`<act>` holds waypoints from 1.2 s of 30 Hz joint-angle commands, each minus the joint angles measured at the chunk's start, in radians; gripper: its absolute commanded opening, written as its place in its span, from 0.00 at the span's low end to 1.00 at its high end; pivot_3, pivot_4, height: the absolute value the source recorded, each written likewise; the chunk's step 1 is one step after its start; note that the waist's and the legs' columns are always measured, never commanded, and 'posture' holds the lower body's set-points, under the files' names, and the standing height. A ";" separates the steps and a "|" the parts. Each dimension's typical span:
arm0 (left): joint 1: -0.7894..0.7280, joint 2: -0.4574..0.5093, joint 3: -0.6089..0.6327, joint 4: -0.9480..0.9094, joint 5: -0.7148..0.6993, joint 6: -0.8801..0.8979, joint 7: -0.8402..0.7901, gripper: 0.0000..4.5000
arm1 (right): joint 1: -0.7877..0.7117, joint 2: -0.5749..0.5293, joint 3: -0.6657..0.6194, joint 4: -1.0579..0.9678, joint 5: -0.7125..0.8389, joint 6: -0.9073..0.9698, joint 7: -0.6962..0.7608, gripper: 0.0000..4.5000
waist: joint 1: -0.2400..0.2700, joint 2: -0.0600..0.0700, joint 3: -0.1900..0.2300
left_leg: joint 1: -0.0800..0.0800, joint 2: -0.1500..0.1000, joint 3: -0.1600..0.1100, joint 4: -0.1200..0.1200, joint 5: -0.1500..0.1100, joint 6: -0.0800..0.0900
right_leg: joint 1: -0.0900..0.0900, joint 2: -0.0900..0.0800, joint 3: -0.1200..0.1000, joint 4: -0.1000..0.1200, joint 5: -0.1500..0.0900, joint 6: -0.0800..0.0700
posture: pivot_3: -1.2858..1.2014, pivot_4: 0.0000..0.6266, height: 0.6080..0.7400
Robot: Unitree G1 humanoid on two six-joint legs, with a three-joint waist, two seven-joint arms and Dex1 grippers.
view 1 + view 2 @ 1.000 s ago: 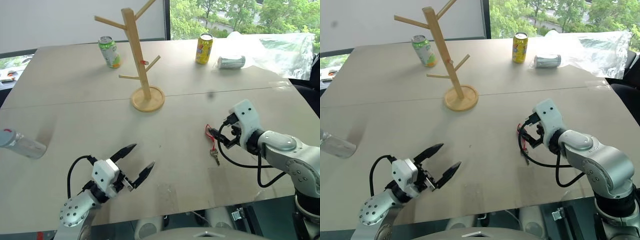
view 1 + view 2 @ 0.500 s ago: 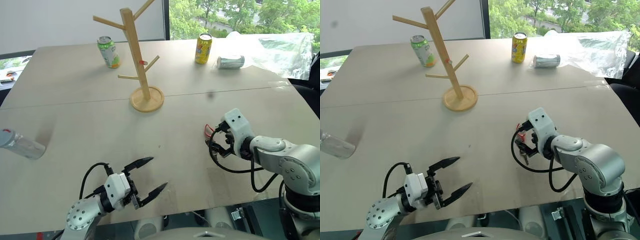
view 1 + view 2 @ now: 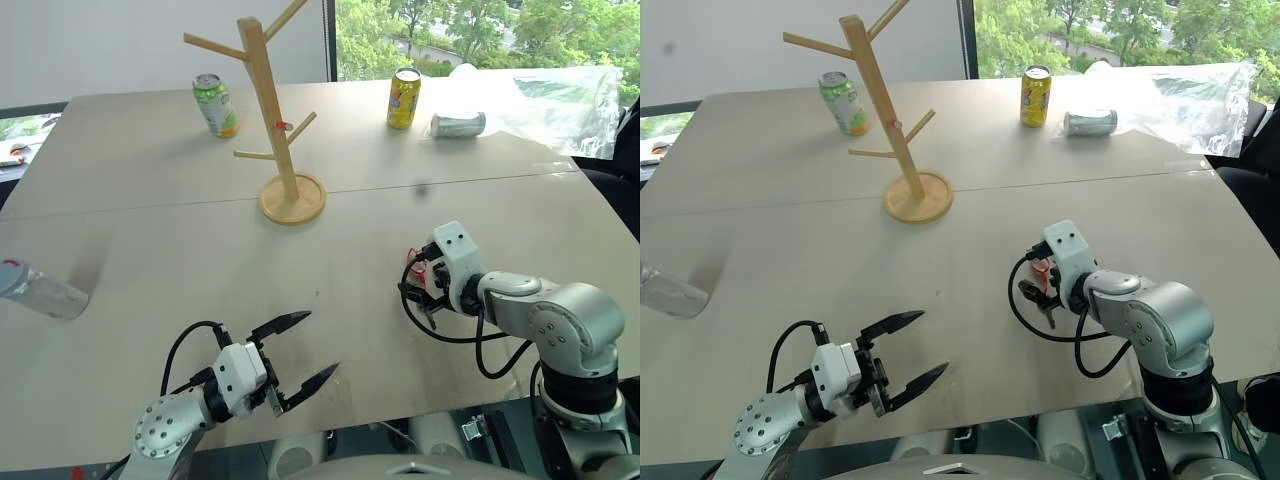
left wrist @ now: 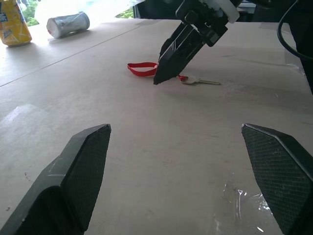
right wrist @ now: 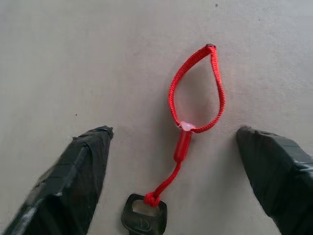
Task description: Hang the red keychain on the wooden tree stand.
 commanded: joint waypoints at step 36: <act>-0.613 -0.058 0.279 -0.248 -0.352 0.772 0.567 1.00 | -0.389 0.038 0.144 0.401 -0.231 -1.180 0.452 0.01 | 0.003 0.000 0.002 | 0.001 -0.001 -0.002 0.003 0.002 -0.002 | 0.004 0.004 0.000 0.004 0.003 0.004 | 0.52 0.24 1.00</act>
